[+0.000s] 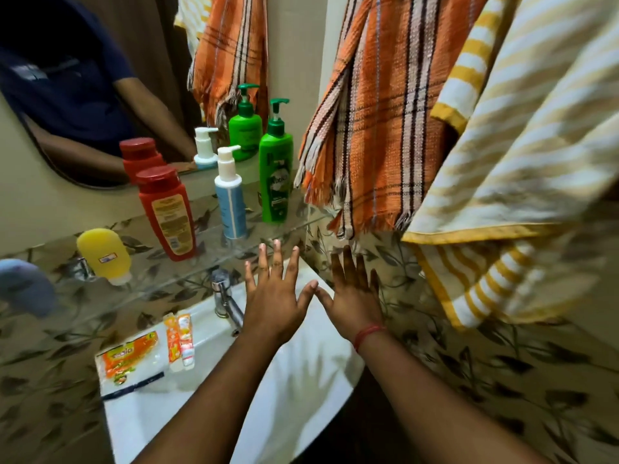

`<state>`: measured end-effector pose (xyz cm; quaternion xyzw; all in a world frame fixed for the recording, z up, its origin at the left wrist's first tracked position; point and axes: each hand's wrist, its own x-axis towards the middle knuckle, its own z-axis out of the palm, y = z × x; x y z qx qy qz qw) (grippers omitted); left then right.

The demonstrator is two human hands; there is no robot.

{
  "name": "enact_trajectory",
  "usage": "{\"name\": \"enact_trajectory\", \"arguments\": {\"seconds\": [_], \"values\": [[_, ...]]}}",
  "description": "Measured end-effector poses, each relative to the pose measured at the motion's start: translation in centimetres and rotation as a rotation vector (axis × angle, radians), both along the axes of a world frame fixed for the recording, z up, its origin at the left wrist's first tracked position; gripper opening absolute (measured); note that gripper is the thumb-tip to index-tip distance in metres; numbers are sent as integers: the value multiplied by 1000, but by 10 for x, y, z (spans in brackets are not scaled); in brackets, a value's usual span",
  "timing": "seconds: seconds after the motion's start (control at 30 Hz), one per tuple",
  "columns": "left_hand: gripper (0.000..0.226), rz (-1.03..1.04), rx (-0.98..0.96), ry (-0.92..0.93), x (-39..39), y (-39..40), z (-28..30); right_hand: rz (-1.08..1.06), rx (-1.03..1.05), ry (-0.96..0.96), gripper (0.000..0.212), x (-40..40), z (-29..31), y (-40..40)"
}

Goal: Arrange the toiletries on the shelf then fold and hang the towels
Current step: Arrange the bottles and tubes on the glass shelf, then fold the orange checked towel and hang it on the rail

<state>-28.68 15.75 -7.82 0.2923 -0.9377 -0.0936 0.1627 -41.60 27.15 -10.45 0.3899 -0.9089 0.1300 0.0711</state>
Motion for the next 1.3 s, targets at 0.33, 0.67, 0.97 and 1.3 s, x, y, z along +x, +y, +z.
{"name": "enact_trajectory", "arguments": {"seconds": [0.33, 0.67, 0.97, 1.3], "values": [[78, 157, 20, 106, 0, 36, 22, 303, -219, 130, 64, 6, 38, 18], [70, 80, 299, 727, -6, 50, 143, 440, -902, 377, 38, 24, 170, 13], [63, -89, 744, 916, -74, 31, 259, 15, -1096, 78, 85, -31, 261, -32], [53, -250, 631, 786, -76, 16, 293, -60, -988, -148, 51, -41, 310, -42]]}}
